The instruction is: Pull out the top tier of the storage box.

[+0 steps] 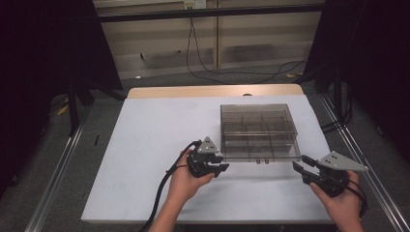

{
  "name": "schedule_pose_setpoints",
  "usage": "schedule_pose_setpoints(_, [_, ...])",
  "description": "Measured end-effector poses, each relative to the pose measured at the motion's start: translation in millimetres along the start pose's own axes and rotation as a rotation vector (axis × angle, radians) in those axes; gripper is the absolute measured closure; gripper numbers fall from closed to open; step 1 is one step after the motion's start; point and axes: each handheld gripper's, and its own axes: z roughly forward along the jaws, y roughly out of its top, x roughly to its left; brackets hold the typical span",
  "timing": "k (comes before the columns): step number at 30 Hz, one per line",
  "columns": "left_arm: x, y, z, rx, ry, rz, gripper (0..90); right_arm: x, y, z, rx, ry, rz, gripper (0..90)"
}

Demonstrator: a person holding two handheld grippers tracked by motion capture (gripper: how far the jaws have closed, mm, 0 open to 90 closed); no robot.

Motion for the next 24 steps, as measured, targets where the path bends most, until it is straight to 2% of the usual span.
schedule_pose_setpoints(2, [1.7,-0.1,-0.3,0.012,0.01,0.0,60.8,-1.5,-0.6,0.0,0.004,0.0,0.009,53.1])
schedule_pose_setpoints(4, [3.7,-0.2,-1.0,0.014,0.013,-0.018,57.7,-3.2,-1.4,0.1,0.007,0.002,0.014,49.1])
schedule_pose_setpoints(8, [8.8,-1.3,-4.4,0.034,0.045,-0.041,52.1,-4.3,-1.9,0.4,0.007,0.003,0.032,44.9])
schedule_pose_setpoints(11, [12.0,-2.8,-6.6,0.036,0.063,-0.052,48.7,-3.4,-2.1,1.3,0.012,0.002,0.028,42.9])
schedule_pose_setpoints(15, [15.2,-3.9,-8.2,0.032,0.077,-0.062,43.9,-3.0,-2.4,2.6,0.014,0.007,0.026,39.2])
schedule_pose_setpoints(19, [17.7,-4.8,-8.6,0.06,0.094,-0.071,38.9,-3.7,-2.1,2.9,0.019,0.012,0.033,35.5])
schedule_pose_setpoints(24, [18.9,-5.5,-6.4,0.084,0.095,-0.069,33.0,-4.6,-4.1,1.5,0.027,0.01,0.036,30.9])
